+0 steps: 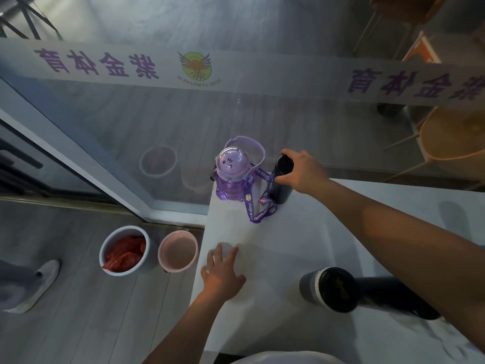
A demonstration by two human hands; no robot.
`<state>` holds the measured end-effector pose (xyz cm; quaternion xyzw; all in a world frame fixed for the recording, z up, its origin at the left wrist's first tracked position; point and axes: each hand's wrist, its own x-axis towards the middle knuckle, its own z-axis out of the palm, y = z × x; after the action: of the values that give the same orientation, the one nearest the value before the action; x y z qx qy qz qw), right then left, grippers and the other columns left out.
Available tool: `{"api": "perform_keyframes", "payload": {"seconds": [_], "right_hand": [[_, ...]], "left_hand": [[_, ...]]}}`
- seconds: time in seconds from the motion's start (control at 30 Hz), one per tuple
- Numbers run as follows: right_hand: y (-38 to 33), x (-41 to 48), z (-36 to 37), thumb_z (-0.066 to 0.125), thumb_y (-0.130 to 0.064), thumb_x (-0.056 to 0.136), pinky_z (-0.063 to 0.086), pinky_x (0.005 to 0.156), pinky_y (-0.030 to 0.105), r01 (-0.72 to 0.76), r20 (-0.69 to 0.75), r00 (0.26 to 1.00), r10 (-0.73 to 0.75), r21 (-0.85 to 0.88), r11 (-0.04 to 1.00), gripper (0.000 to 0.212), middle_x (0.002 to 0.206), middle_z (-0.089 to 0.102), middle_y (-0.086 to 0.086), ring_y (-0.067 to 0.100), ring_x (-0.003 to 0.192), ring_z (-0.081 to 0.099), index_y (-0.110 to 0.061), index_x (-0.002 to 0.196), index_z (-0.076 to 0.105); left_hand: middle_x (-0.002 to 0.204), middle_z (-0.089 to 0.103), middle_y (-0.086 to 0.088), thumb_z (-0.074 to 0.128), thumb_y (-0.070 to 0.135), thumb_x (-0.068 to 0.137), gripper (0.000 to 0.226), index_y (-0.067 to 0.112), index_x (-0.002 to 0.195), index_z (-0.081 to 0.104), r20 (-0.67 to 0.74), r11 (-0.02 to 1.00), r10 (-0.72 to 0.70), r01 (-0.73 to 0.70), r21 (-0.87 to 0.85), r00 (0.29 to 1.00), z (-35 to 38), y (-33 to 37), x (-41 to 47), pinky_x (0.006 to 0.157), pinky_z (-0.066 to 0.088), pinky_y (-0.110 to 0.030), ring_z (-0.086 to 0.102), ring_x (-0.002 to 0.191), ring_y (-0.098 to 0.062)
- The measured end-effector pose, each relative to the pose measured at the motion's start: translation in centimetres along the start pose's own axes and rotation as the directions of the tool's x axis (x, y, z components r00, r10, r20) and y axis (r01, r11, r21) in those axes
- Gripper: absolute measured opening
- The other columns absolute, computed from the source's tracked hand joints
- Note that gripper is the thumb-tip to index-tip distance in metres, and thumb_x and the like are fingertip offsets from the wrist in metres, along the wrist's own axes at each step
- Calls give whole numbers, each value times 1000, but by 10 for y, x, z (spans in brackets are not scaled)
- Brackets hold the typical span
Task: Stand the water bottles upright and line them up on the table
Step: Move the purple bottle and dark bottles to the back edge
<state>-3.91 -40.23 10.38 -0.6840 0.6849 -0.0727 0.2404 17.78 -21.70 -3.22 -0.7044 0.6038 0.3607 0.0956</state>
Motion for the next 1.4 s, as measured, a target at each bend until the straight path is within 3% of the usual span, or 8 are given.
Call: {"api": "perform_keyframes", "payload": {"seconds": [0.43,0.6,0.8,0.93,1.03,1.17,1.3,1.4], "right_hand": [[1,-12,-12,72,-60,73,47,96,46,-66,41,997,62,83,994,94,140,44,12,34,123,49,-34,149,23],[12,-58,-34,61,-60,82,39,104,45,-125,-89,984,155,278,952,76,151,38,4,28,134,42,-32,146,32],[35,-166,-42,64,-55,82,46,94,34,-166,-120,969,217,337,927,52,140,47,-10,10,116,50,-39,129,50],[48,-225,-18,71,-53,77,37,110,37,-134,103,988,116,188,973,67,148,33,-16,7,134,35,-51,135,37],[57,-247,5,75,-51,73,30,113,36,-106,216,972,92,58,993,82,154,24,-10,14,139,27,-51,140,29],[67,-253,30,73,-41,74,41,103,35,35,174,985,-12,-130,991,84,146,33,-3,21,128,42,-43,144,27],[73,-246,34,69,-31,75,48,88,30,95,141,987,-75,-146,985,76,132,39,-5,17,113,46,-39,140,31],[77,-237,30,68,-30,74,49,88,32,115,183,979,-93,-115,987,73,129,41,-5,18,111,46,-38,138,34]], "left_hand": [[165,-6,-1,60,42,88,79,42,153,15,35,999,51,-51,5,998,-14,1,-1,118,14,-57,-5,151,-29],[165,-2,-3,61,43,88,79,41,153,15,40,992,125,-125,2,991,-23,13,2,118,17,-56,-1,151,-31],[165,4,-2,61,43,88,80,40,153,15,57,978,207,-205,-38,977,-16,31,3,119,17,-54,4,151,-31],[165,3,-3,62,45,87,83,38,154,13,55,971,238,-238,7,970,2,38,2,119,18,-52,3,151,-32],[165,1,-3,61,45,87,83,39,154,12,61,972,226,-229,51,972,13,42,-1,119,17,-50,2,151,-31],[165,-2,-1,61,46,86,83,40,154,12,52,974,198,-202,104,979,22,42,-5,120,15,-49,-1,152,-29],[165,-3,2,60,47,87,81,41,153,13,24,974,171,-173,149,985,27,42,-8,120,14,-50,-1,152,-25],[165,-4,5,60,46,87,80,43,153,15,22,979,144,-145,143,989,27,42,-9,118,14,-53,-2,152,-22]]}}
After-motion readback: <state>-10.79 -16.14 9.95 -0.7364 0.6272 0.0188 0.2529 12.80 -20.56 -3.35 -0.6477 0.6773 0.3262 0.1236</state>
